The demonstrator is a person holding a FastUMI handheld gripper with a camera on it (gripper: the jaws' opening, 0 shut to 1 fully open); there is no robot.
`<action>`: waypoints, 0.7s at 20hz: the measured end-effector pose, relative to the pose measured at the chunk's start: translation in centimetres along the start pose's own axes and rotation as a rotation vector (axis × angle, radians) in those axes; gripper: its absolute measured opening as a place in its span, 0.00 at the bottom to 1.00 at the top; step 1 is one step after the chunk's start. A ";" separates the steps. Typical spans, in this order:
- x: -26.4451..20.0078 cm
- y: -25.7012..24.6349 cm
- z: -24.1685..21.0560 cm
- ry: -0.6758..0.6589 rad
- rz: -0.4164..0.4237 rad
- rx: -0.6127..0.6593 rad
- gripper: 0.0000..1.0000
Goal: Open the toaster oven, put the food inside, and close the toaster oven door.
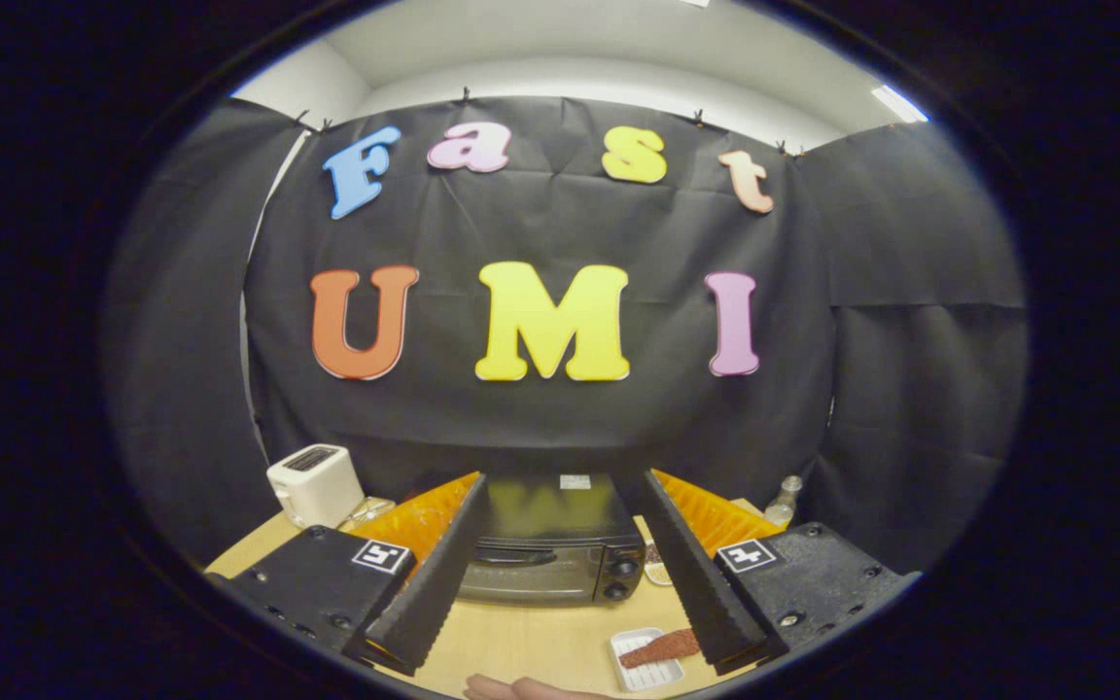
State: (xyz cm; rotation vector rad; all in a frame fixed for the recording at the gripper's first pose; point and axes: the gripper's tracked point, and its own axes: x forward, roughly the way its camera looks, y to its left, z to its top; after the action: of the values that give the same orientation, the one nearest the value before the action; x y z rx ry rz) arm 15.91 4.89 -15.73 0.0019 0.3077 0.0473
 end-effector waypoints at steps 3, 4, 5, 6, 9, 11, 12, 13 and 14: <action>5.0 1.9 -3.6 0.111 0.011 -0.008 1.00; 6.4 2.7 -4.8 0.146 0.027 -0.014 1.00; 7.8 3.3 -5.8 0.181 0.036 -0.020 1.00; 9.1 3.5 -7.2 0.218 0.039 -0.028 1.00; 12.0 4.0 -10.2 0.298 0.042 -0.042 1.00; 13.2 4.3 -11.6 0.339 0.060 -0.016 1.00; 13.3 4.9 -12.5 0.358 0.094 0.008 1.00; 13.4 5.2 -12.9 0.367 0.113 0.025 1.00; 13.6 5.1 -12.7 0.352 0.118 0.036 1.00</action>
State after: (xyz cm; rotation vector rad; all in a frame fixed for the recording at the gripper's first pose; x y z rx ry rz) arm 24.78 10.57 -31.94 0.0483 0.6599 0.1603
